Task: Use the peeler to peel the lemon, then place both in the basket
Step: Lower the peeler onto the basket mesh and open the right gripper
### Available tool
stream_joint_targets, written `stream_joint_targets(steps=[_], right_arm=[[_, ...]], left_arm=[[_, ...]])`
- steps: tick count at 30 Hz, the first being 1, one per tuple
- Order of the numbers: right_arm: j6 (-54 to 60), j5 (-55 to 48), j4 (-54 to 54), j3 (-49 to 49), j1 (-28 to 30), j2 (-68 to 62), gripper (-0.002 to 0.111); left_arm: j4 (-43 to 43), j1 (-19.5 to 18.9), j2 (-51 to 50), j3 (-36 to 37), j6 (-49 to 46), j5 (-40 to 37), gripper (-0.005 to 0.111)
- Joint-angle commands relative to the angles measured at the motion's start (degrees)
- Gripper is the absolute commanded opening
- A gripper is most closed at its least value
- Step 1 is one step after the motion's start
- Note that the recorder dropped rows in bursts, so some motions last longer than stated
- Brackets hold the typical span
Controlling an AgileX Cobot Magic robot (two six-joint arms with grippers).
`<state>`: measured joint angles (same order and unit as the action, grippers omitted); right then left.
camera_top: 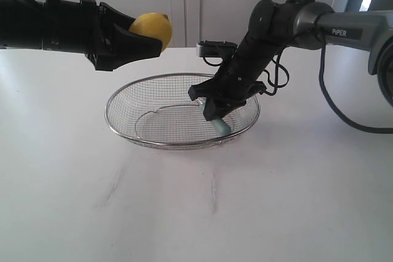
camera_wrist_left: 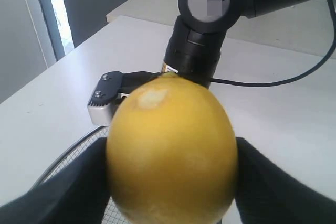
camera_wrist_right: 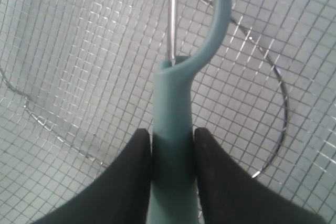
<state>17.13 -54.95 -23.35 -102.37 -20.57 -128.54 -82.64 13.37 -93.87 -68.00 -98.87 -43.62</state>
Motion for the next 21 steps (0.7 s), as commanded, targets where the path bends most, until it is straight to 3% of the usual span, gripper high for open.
stream_joint_targets(steps=[1, 7, 15, 21], right_arm=[[0.9, 0.1, 0.0, -0.3, -0.1, -0.9, 0.000], [0.9, -0.1, 0.1, -0.3, -0.1, -1.7, 0.001], [0.7, -0.1, 0.1, -0.3, -0.1, -1.7, 0.024], [0.7, 0.6, 0.1, -0.3, -0.1, -1.7, 0.029]], left_arm=[[-1.7, -0.1, 0.4, -0.1, 0.1, -1.0, 0.000], [-1.7, -0.1, 0.4, -0.1, 0.1, -1.0, 0.000], [-1.7, -0.1, 0.4, -0.1, 0.1, -1.0, 0.000], [-1.7, -0.1, 0.4, -0.1, 0.1, -1.0, 0.000]])
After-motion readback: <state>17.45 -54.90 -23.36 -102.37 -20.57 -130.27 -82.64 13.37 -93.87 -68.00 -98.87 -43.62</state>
